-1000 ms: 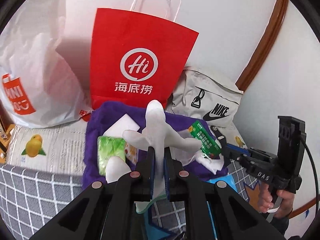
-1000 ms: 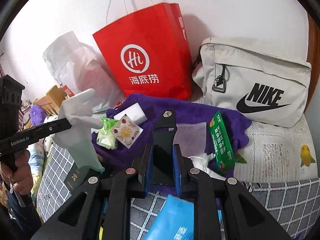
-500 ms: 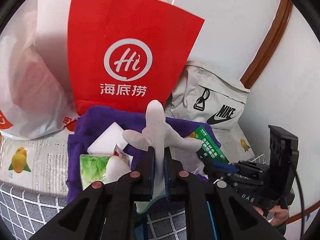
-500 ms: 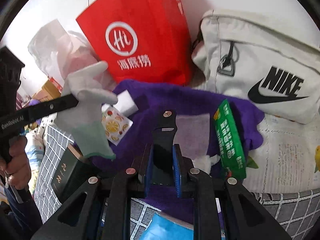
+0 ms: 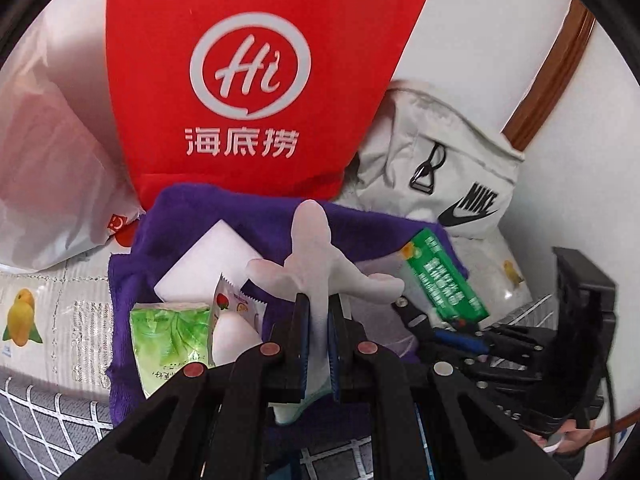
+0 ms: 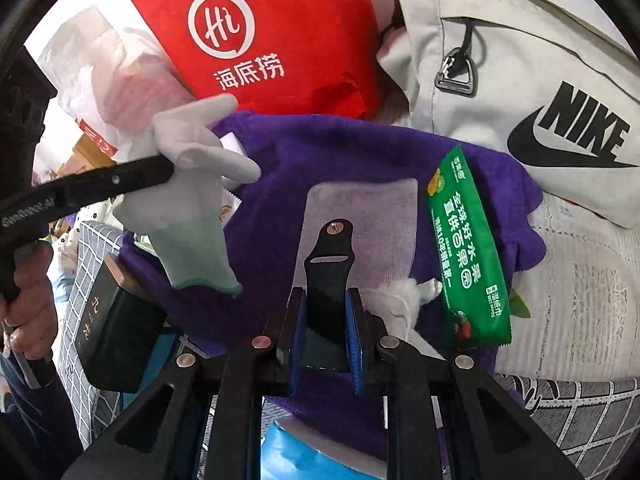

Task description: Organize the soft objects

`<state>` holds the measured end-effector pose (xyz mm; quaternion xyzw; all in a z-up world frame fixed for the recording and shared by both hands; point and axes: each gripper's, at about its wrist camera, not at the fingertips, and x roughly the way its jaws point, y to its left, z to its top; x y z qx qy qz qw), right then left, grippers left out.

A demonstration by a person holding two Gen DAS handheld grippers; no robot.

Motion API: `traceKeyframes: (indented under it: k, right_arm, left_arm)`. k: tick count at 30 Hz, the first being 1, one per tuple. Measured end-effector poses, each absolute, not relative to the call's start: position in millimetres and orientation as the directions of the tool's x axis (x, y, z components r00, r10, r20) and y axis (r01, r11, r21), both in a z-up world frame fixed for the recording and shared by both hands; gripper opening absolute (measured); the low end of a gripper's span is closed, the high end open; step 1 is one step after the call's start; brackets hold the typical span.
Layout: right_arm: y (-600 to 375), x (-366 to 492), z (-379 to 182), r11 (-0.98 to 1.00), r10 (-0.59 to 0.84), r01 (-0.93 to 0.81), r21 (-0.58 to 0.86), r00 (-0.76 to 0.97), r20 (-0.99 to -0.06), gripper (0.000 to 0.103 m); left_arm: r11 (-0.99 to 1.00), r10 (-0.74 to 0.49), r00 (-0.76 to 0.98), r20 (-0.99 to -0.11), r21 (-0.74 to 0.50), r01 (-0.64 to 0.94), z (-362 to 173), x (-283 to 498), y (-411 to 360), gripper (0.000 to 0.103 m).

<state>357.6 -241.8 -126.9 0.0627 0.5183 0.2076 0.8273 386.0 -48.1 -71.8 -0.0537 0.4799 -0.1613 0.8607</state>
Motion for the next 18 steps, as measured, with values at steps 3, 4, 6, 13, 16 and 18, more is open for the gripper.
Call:
traceKeyframes:
  k: [3, 4, 6, 13, 16, 18]
  right_arm:
    - [-242, 358, -131, 0.906, 0.406, -0.28, 0.318, 0.361, -0.84, 0.02]
    - [-242, 358, -131, 0.905, 0.407, -0.281, 0.318, 0.358, -0.84, 0.02]
    - [-242, 359, -133, 0.903, 0.41, -0.286, 0.32, 0.354, -0.84, 0.02]
    - [-240, 363, -137, 0.904, 0.41, -0.279, 0.325, 0.344, -0.845, 0.02]
    - [-240, 361, -135, 0.903, 0.413, -0.276, 0.328, 0.35, -0.841, 0.02]
    - [-243, 359, -130, 0.904, 0.414, -0.274, 0.329, 0.36, -0.836, 0.02]
  left_arm:
    - [0.946, -0.315, 0.471, -0.824, -0.233, 0.224, -81, 387, -51, 0.009]
    - [0.946, -0.314, 0.466, -0.827, -0.23, 0.228, -84, 387, -52, 0.009]
    - [0.949, -0.302, 0.456, -0.837, -0.216, 0.231, -89, 388, -54, 0.009]
    - [0.952, -0.287, 0.432, -0.855, -0.207, 0.224, -98, 391, -57, 0.009]
    - [0.953, -0.282, 0.426, -0.86, -0.2, 0.227, -101, 392, -58, 0.009]
    - [0.953, -0.281, 0.423, -0.861, -0.2, 0.226, -102, 393, -59, 0.009]
